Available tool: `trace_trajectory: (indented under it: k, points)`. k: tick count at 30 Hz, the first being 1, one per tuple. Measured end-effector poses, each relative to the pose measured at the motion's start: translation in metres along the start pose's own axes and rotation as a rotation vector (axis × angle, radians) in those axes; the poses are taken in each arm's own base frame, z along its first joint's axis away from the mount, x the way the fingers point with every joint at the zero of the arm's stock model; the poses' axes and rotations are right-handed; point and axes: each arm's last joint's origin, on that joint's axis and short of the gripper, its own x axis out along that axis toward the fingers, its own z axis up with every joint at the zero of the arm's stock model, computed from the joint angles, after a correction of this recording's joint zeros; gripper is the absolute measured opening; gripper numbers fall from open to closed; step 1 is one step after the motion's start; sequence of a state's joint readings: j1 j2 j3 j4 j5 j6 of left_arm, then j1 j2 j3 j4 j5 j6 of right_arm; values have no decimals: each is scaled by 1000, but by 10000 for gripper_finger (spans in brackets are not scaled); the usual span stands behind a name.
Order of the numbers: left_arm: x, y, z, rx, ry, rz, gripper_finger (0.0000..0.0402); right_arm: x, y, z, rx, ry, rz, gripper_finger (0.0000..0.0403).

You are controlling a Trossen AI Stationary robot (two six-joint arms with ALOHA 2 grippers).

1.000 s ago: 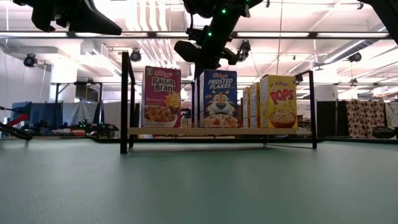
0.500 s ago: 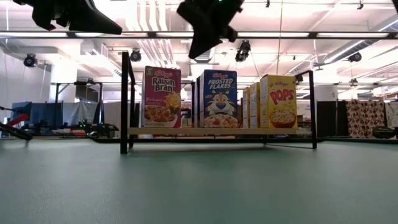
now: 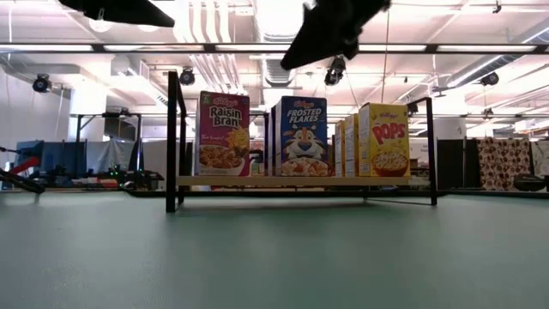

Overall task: Stack cereal on shelf
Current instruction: Adjust the pink cereal box on the shelf

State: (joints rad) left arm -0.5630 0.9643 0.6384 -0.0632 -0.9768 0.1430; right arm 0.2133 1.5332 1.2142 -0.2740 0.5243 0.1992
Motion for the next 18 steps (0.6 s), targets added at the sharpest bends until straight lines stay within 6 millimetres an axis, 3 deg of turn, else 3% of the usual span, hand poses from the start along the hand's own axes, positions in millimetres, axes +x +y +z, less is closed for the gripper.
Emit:
trace_trajectory:
  k: [10,18]
  points:
    - [14,-19,11,-42,22,-14,0,-21,7,-49,12,-122,91,12]
    - [36,-29,37,-120,61,-42,0,-35,0,-74,-5,-137,113,12]
